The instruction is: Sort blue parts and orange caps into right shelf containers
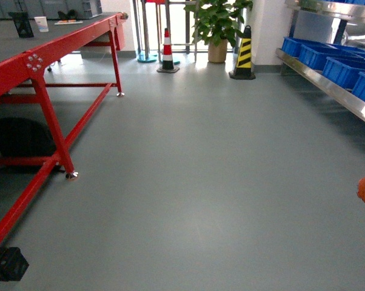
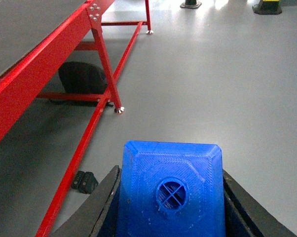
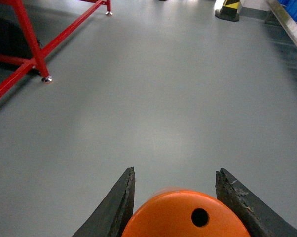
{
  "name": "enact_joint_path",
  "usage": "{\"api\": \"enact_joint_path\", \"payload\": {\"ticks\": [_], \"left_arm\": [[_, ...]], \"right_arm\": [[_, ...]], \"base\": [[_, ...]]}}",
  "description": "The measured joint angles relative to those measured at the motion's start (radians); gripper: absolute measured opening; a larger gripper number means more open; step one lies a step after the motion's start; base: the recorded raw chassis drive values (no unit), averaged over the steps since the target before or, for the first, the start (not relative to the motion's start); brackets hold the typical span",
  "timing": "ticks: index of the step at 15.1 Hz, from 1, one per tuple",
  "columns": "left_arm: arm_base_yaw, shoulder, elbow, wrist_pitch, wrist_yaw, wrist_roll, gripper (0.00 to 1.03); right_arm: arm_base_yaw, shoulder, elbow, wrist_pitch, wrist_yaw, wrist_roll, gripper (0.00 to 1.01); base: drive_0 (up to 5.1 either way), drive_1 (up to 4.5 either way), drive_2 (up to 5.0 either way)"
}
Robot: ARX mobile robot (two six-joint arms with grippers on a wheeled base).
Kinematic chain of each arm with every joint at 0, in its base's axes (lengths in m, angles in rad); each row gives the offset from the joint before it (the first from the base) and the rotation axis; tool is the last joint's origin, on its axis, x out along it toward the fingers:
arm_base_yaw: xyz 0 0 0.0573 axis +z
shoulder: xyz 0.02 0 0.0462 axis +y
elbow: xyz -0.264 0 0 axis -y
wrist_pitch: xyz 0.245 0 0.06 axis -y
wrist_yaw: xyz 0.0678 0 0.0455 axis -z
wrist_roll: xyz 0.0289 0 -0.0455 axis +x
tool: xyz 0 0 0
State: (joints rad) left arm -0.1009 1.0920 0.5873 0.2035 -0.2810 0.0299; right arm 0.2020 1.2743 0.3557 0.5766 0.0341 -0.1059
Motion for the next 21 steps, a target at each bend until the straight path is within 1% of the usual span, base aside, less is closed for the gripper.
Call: {"api": "enact_joint_path", "payload": {"ticks": [21], "left_arm": [[0.004, -0.001, 0.000, 0.003, -0.005, 0.000, 0.45]], "right_arm": [[0.000, 0.000, 0.000, 0.001, -0.003, 0.000, 0.43]], "base": [[0.1, 4.39, -4.2]]}}
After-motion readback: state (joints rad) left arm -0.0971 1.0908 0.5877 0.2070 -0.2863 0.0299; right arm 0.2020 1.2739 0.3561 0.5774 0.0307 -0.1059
